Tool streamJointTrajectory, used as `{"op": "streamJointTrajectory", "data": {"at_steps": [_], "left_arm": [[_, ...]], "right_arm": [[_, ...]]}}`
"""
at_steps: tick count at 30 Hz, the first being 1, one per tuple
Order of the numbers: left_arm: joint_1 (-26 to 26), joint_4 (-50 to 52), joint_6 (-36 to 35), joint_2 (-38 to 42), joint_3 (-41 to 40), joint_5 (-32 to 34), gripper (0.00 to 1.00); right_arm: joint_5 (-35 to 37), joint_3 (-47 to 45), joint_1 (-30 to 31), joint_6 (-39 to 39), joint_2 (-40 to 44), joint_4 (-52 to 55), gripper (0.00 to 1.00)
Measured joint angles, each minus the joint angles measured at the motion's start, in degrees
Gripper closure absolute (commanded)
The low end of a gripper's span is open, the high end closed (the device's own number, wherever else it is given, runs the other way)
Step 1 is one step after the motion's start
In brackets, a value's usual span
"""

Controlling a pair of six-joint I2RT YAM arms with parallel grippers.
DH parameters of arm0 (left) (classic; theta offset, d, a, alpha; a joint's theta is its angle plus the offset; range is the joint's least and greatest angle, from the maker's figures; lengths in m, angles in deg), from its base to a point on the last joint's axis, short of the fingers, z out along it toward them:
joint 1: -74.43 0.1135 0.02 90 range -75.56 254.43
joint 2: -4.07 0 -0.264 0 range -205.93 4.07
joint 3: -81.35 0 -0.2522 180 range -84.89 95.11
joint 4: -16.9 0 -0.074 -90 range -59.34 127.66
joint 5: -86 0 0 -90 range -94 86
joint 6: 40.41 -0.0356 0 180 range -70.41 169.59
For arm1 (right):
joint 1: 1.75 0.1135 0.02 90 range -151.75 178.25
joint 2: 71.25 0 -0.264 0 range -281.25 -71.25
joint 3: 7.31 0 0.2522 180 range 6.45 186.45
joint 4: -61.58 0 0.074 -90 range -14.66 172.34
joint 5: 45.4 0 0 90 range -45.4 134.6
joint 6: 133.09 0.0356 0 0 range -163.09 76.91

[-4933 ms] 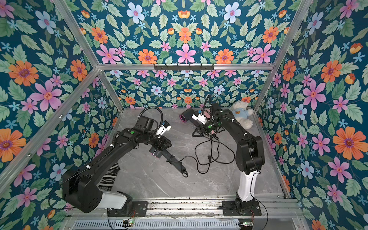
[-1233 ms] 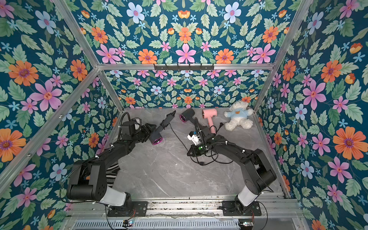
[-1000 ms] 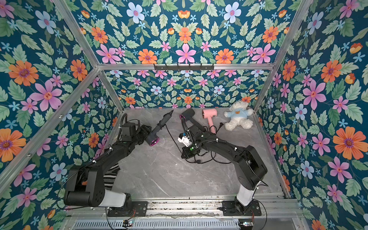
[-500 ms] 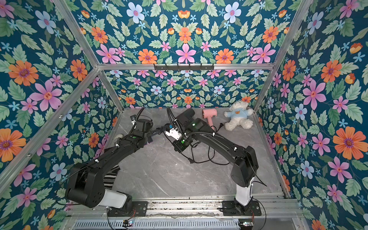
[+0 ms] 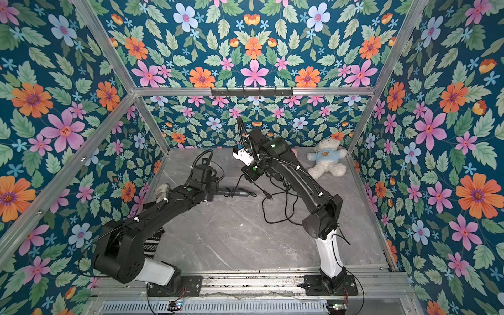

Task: Wrap the cord around the hair dryer
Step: Wrap the power cord around the hair dryer.

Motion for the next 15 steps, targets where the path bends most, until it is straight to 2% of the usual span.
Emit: {"op": "streamJointTrajectory", "data": {"at_steps": [6, 8, 11, 15], "left_arm": [[0.2, 2.3, -7.2, 1.6, -0.4, -18.6, 1.00], [0.3, 2.6, -9.3, 2.4, -1.1, -27.7, 1.00], [0.2, 2.6, -10.7, 2.5, -1.4, -39.5, 1.00], [0.8, 0.3, -10.6, 3.4, -3.0, -50.6, 1.00]], "right_arm": [[-3.9, 3.7, -3.3, -1.7, -2.9, 2.8, 1.00], [-6.3, 3.8, -4.9, -2.1, -3.8, 3.5, 1.00], [-11.0, 1.6, -7.0, -2.3, -3.7, 4.4, 1.00], [-17.5, -4.8, -9.6, -2.3, -2.4, 3.3, 1.00]]}}
